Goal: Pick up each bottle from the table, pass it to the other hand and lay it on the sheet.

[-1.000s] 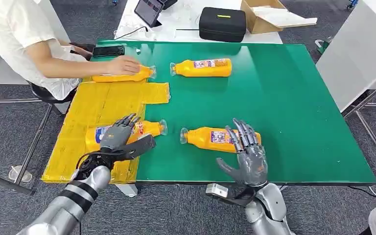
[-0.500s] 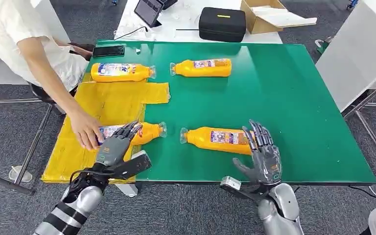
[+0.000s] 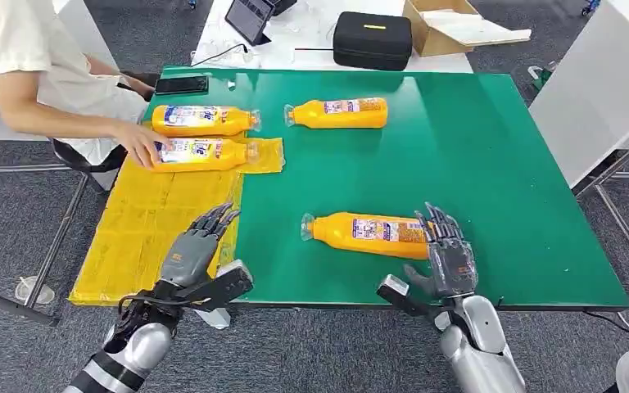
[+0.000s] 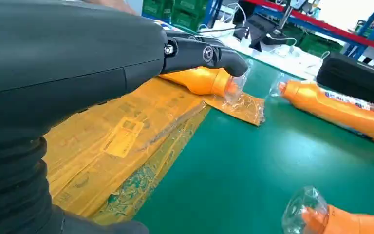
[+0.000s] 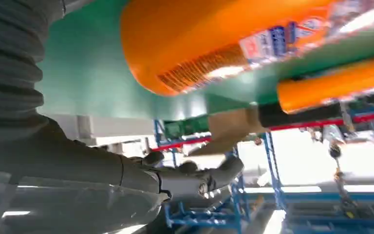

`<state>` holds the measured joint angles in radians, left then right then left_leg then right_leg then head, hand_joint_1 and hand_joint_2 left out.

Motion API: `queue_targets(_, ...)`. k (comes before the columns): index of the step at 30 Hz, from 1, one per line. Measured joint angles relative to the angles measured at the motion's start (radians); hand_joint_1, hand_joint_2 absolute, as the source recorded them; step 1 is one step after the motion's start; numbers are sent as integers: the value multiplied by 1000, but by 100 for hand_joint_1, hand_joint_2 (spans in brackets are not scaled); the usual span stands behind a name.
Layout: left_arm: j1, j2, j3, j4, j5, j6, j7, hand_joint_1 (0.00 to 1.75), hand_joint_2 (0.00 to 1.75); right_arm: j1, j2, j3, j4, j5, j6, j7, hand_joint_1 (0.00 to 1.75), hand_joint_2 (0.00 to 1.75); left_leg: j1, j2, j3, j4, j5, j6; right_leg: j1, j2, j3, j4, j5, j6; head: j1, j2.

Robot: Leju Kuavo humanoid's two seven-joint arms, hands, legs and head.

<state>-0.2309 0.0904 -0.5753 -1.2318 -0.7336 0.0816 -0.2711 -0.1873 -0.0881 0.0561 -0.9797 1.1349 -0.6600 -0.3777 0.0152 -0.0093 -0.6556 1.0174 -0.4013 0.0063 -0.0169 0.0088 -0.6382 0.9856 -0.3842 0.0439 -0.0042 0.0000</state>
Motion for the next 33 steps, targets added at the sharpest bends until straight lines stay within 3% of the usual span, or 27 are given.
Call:
queue_targets(3,10,-13,-2,-17,54,5,-48,0,175,-41,-22,17,66,5,36,63,0,175,0,0,0,0,0,0,-1,0,0,0,0,0,0,0)
queue_targets(13,41,-110,-51,-47,211,-5,-106,0,175,-218,-29,52,340,0,36,52,0,175,-2,0,1,0,0,1,-2,0,0,0,1,1,0,0)
queue_targets(26,20,-136,-82,-46,245,0,-113,0,175,-313,19,116,458,32,67,89,0,175,-1,1,2,0,1,0,-1,0,1,0,1,1,0,0)
queue_targets(27,19,-137,-84,-46,248,0,-114,0,175,-316,24,118,463,29,74,86,138,175,-1,1,2,0,1,0,-1,0,1,0,1,1,0,0)
queue_targets(28,18,-138,-85,-45,250,0,-115,0,175,-319,27,119,467,29,78,84,175,175,-1,1,2,0,0,0,-1,0,1,0,1,1,0,0)
queue_targets(33,13,-141,-91,-43,264,0,-122,0,175,-333,42,124,486,0,150,59,175,175,-1,1,2,0,0,0,-1,0,1,0,1,1,0,0)
